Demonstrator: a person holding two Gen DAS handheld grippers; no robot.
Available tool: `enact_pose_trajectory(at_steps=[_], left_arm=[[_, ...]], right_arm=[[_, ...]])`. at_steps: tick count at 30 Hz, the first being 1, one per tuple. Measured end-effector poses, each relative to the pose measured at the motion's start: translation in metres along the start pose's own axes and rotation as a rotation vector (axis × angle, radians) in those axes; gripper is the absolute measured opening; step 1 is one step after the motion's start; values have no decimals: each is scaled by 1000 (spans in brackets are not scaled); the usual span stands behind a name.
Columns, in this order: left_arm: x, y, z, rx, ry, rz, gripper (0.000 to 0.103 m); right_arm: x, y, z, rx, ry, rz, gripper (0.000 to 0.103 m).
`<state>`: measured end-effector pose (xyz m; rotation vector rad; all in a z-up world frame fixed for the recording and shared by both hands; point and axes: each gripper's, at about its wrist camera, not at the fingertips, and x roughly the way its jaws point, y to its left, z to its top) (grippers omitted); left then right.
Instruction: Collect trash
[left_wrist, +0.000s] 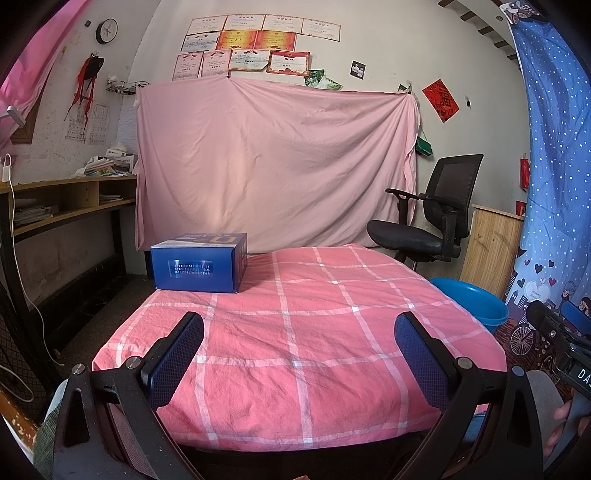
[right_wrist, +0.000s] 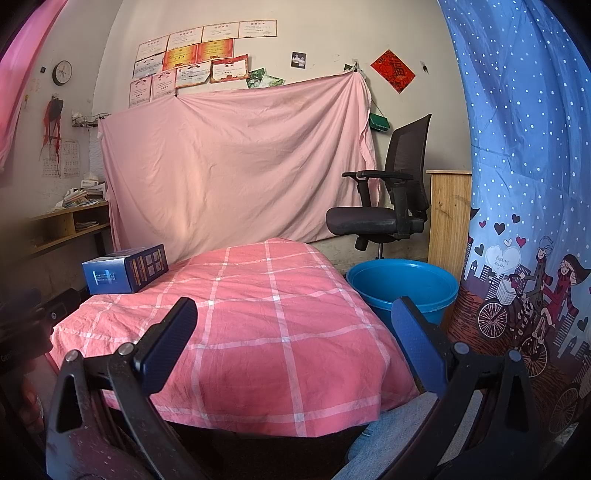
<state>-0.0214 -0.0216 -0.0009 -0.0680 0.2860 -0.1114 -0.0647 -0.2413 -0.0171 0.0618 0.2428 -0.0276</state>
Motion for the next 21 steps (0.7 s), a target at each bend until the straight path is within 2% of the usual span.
enact_pose_trajectory(at_steps=[21], left_arm=[[1, 1, 0, 0, -1, -1, 101]], right_arm=[[0, 2, 0, 0, 1, 1, 103]])
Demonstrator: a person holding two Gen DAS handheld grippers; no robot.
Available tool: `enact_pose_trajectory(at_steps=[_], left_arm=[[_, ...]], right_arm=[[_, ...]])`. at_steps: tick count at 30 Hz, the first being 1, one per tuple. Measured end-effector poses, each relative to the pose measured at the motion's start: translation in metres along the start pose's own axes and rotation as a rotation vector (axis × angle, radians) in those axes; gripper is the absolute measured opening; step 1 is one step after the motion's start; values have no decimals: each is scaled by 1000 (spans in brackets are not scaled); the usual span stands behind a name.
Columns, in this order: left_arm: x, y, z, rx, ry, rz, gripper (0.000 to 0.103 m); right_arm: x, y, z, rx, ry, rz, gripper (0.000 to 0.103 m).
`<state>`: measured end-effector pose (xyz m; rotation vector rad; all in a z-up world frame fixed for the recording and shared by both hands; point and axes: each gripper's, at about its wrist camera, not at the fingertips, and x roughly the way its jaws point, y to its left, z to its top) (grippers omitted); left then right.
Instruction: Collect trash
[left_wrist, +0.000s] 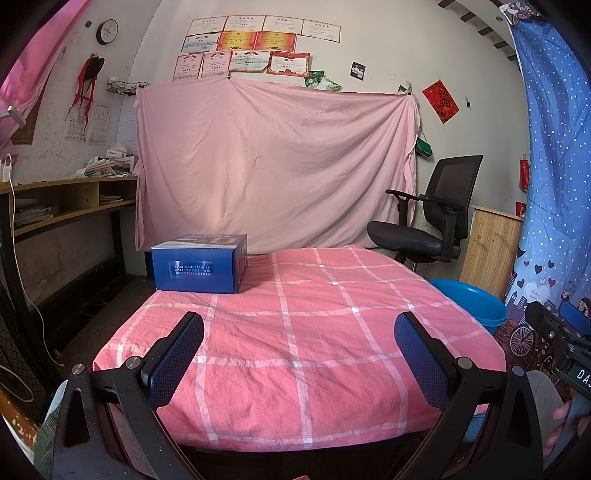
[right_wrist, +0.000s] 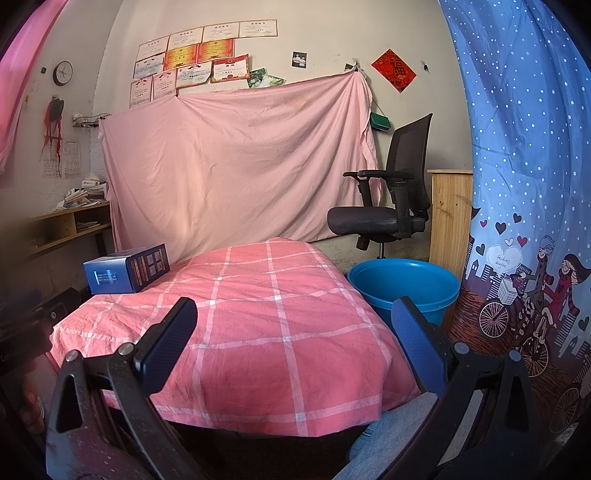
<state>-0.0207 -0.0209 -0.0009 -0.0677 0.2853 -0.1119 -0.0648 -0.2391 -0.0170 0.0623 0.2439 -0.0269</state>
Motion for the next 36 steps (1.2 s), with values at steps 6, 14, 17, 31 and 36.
enact_pose_trajectory(at_steps=[6, 14, 17, 31, 36], left_arm=[[0, 0, 0, 0, 0, 0, 101], [0, 0, -1, 0, -1, 0, 101], [0, 0, -1, 0, -1, 0, 101], [-2, 0, 2, -3, -4, 1, 101], [-3, -1, 2, -2, -4, 4, 101]], right_arm=[[0, 1, 0, 0, 0, 0, 103], [0, 1, 0, 0, 0, -1, 103], [0, 1, 0, 0, 0, -1, 103], [0, 2, 0, 1, -1, -1, 103], [0, 2, 0, 0, 1, -2, 103]])
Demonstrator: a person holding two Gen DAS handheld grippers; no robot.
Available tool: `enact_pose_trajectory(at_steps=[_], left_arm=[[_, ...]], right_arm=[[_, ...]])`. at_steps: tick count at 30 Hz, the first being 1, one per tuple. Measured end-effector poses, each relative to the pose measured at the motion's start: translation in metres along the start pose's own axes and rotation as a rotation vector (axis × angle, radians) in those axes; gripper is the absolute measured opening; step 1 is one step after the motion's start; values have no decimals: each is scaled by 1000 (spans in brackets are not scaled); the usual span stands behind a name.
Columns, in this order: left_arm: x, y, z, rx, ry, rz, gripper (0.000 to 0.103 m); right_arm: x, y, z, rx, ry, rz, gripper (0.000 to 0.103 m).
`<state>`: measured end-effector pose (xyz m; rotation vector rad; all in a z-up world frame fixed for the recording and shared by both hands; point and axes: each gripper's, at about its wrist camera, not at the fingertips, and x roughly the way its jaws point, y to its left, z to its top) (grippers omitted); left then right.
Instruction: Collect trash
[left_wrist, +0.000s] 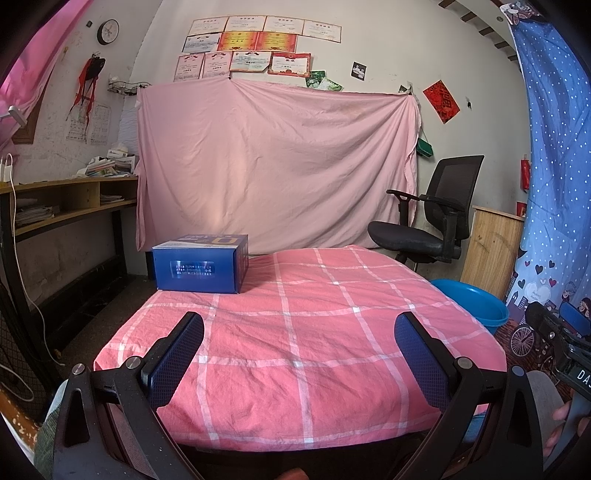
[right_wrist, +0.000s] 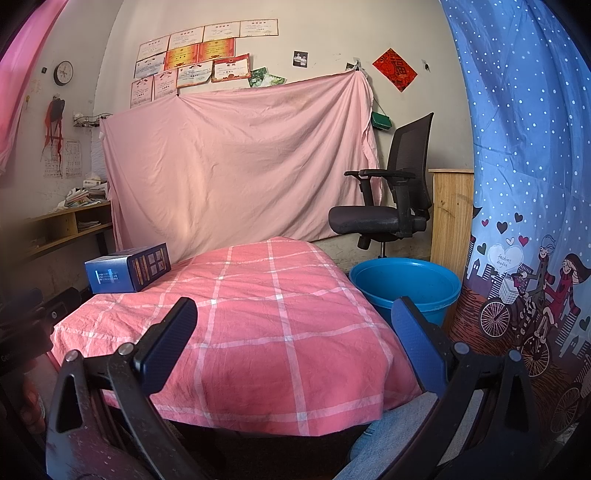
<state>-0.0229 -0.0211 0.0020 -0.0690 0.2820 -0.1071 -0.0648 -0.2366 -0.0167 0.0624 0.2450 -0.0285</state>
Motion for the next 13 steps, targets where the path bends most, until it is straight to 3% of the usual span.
enact_pose_trajectory(at_steps=[13], left_arm=[[4, 9, 2, -12, 14, 29, 101]], right_arm=[[-1, 5, -1, 0, 5, 3, 103]])
